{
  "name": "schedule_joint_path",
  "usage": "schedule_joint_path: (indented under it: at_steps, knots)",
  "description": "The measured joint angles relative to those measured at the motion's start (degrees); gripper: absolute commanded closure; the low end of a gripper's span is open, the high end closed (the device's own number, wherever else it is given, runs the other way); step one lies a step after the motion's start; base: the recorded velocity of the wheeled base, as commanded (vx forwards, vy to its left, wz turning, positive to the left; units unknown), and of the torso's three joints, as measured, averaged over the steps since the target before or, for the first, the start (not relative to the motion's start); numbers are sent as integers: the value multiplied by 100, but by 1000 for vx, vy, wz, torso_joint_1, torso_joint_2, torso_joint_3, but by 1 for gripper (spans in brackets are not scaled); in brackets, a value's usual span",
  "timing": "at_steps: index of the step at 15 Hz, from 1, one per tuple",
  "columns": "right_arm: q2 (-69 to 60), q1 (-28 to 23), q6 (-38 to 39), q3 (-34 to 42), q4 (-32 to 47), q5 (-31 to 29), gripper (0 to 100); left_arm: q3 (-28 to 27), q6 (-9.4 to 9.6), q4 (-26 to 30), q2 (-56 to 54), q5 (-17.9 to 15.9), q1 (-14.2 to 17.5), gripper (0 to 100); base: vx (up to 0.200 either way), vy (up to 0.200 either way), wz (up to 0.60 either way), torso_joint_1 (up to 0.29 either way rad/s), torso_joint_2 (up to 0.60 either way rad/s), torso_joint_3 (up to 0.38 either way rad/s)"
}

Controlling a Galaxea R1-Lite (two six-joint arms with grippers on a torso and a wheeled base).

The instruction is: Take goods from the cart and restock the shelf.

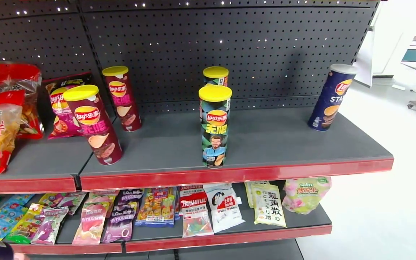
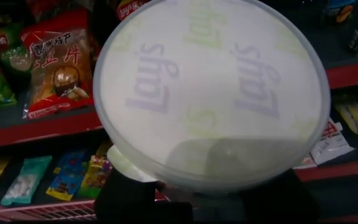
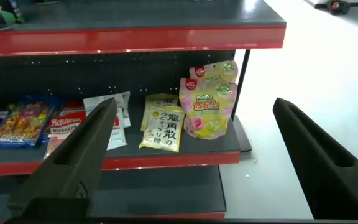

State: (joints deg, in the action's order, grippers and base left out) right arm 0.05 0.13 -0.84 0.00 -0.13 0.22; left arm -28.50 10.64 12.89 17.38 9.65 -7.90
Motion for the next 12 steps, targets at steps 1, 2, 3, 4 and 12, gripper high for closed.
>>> schedule_joint_path:
  at_steps: [1,2,3,4,12]
  knots:
    - [0,0,2,0,0,2,0,4,0,0,2,-2,0,100,0,0,0,0,0,0]
    - [0,0,5,0,-2,2,0,15,16,5,9,0,-4,100,0,0,0,0,0,0]
    - [0,2,6,0,0,0,0,17,46,-5,13,-13,0,100,0,0,0,0,0,0]
    - [0,11,6,0,0,2,0,17,77,0,11,-24,-4,100,-200,-200,0,17,7,2]
    - [0,-2,9,-2,-2,0,0,28,255,-2,-7,-18,-22,100,-50,-200,0,-5,4,4]
